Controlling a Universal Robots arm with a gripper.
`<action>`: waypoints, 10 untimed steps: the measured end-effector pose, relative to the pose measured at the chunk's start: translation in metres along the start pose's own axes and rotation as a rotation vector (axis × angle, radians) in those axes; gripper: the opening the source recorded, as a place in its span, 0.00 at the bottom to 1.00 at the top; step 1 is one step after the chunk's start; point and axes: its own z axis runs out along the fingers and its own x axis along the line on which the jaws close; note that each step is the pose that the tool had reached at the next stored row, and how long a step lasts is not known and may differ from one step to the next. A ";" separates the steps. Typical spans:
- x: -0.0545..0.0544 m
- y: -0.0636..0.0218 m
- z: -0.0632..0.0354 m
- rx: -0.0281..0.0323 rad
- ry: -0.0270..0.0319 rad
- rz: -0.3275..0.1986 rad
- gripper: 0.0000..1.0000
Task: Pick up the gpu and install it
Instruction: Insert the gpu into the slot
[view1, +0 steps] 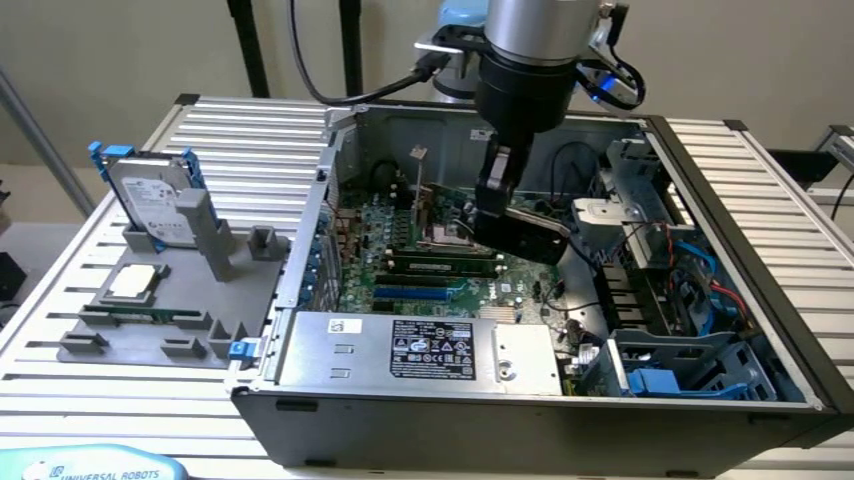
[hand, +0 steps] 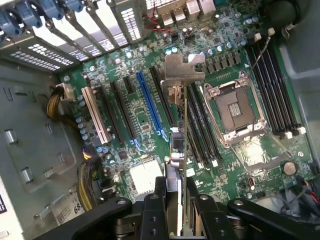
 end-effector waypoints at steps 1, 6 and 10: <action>0.000 0.0000 0.0006 0.0000 -0.0001 -0.018 0.27; 0.000 0.0000 0.0027 0.0000 -0.0001 -0.108 0.27; 0.000 0.0003 0.0034 0.0004 0.0009 -0.176 0.27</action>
